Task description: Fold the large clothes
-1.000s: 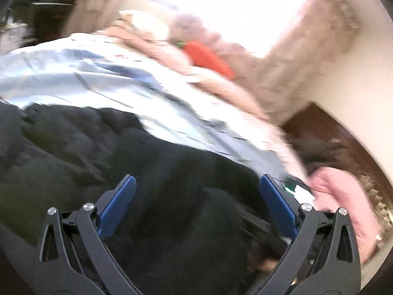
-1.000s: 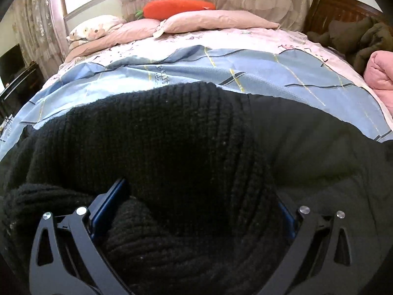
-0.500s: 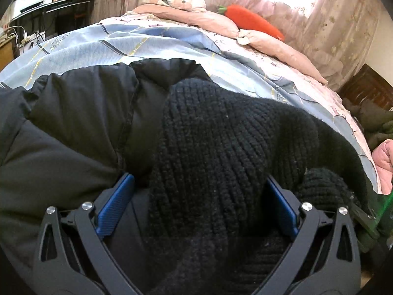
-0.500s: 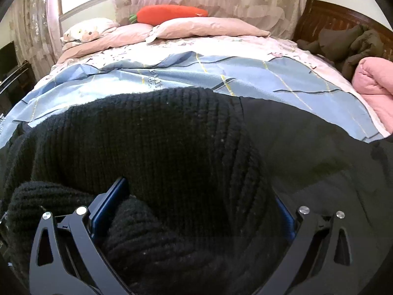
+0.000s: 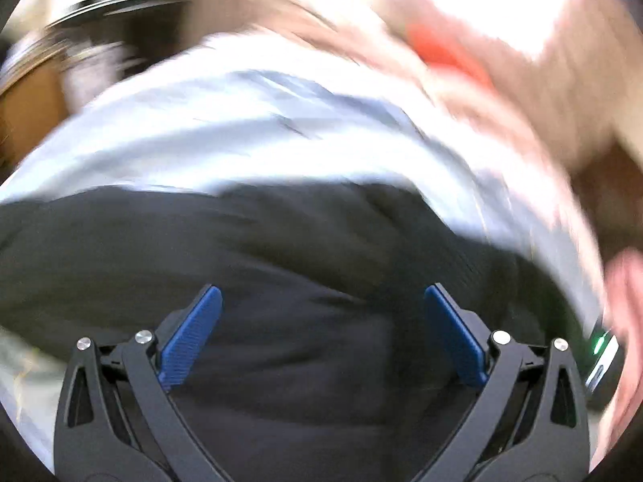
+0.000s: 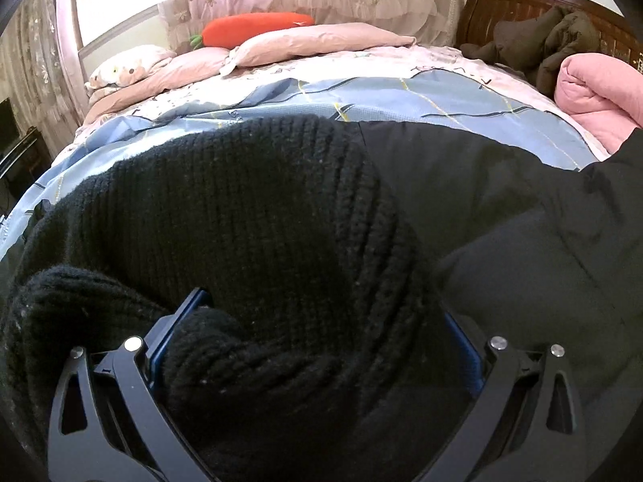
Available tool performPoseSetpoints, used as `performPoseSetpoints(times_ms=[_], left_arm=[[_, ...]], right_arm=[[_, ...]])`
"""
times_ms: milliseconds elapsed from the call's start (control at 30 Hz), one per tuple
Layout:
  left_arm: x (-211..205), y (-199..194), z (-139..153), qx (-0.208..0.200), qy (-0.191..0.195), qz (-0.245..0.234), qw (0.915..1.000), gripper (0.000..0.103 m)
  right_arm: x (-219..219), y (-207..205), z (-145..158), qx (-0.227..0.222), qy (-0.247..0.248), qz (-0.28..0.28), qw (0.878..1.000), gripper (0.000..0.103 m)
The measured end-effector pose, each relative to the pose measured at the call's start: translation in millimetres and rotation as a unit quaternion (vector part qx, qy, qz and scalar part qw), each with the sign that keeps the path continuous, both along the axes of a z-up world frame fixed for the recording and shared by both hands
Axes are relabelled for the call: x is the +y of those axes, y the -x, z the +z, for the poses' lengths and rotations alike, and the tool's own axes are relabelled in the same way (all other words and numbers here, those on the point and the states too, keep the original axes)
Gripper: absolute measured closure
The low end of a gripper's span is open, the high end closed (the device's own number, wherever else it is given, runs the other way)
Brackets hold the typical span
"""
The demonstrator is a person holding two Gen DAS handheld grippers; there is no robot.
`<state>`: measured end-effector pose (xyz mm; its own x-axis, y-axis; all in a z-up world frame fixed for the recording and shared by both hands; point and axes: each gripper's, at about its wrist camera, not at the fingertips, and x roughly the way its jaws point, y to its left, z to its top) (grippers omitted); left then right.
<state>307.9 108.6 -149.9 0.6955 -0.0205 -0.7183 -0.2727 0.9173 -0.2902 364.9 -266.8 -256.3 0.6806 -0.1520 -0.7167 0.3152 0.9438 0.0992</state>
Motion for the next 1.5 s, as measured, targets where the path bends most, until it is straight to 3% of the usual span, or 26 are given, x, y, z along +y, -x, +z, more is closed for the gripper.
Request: performPoseSetpoints(times_ms=[100,167,267,433,467,567,633,700,767,900,967,1033,1100,1167,1233,1300,1333,1367,1400,1433,1500], left_arm=[[91.9,58.1,-7.7,-0.016,0.026,0.136,0.9902,0.002],[138.2,78.7,-27.7,0.009,0.024,0.157,0.9872,0.002],[170.8,103.5,-43.6,0.023,-0.001,0.204,0.9787,0.002],[186.2,126.7,-72.4,0.03,0.045,0.237,0.9702,0.002],[191.7,129.7,-81.1,0.026,0.072,0.242,0.9673,0.002],[205.3,133.7,-84.7,-0.016,0.11,0.256,0.9602,0.002],[222.2,116.6,-85.2,-0.058,0.185,0.224,0.9551,0.002],[239.4,100.6,-84.5,-0.064,0.22,0.227,0.9468,0.002],[256.7,95.0,-87.4,-0.076,0.264,0.24,0.9311,0.002],[289.6,96.5,-113.3,-0.112,0.41,0.282,0.86,0.002],[292.1,96.9,-116.3,-0.125,0.429,0.297,0.8438,0.003],[289.5,95.8,-115.2,-0.117,0.418,0.308,0.8466,0.011],[279.2,96.7,-113.8,-0.097,0.382,0.32,0.8616,0.025],[276.1,96.9,-113.5,-0.092,0.354,0.317,0.8751,0.053],[274.3,98.0,-117.6,-0.1,0.36,0.309,0.8744,0.064],[278.2,105.6,-122.7,-0.113,0.394,0.308,0.8583,0.075],[283.6,118.2,-128.8,-0.132,0.438,0.316,0.8312,0.081],[280.4,131.2,-130.8,-0.185,0.5,0.327,0.7802,0.083],[278.9,138.7,-126.1,-0.212,0.518,0.329,0.7604,0.083],[276.0,139.6,-116.2,-0.224,0.518,0.326,0.7587,0.084],[268.5,133.2,-82.4,-0.237,0.49,0.303,0.7822,0.087]], right_arm=[[0.5,0.1,0.3,0.0,0.0,0.0,1.0,0.001],[0.6,-0.2,0.5,-0.002,-0.001,0.001,1.0,0.001],[-0.5,-1.3,1.0,-0.001,-0.003,0.001,1.0,0.001],[-0.2,-0.6,1.4,-0.002,-0.004,0.002,1.0,0.001],[-0.1,-0.4,1.2,-0.002,-0.004,0.002,1.0,0.001],[-0.5,-0.2,1.1,-0.003,-0.004,0.002,1.0,0.001],[-0.5,-0.5,1.1,-0.002,-0.005,0.002,1.0,0.001],[-0.4,-0.1,0.7,-0.003,-0.005,0.002,1.0,0.001],[-0.2,-0.1,0.8,-0.003,-0.004,0.002,1.0,0.001],[-0.4,0.1,0.7,-0.003,-0.006,0.003,1.0,0.001],[0.5,0.5,1.1,-0.004,-0.007,0.003,1.0,0.001],[-0.1,0.5,0.8,-0.004,-0.007,0.003,1.0,0.001],[-0.1,0.6,0.8,-0.004,-0.007,0.003,1.0,0.001],[0.7,0.3,1.2,-0.004,-0.007,0.003,1.0,0.001],[0.3,0.4,0.9,-0.004,-0.007,0.003,1.0,0.001],[0.0,0.5,0.6,-0.004,-0.007,0.003,1.0,0.001],[0.2,0.4,0.7,-0.004,-0.008,0.003,1.0,0.001],[0.4,0.3,0.7,-0.005,-0.008,0.003,1.0,0.001],[0.5,0.1,0.9,-0.006,-0.009,0.003,1.0,0.001],[1.2,-0.3,1.1,-0.006,-0.009,0.004,1.0,0.001],[0.5,0.2,0.9,-0.006,-0.008,0.004,1.0,0.001]])
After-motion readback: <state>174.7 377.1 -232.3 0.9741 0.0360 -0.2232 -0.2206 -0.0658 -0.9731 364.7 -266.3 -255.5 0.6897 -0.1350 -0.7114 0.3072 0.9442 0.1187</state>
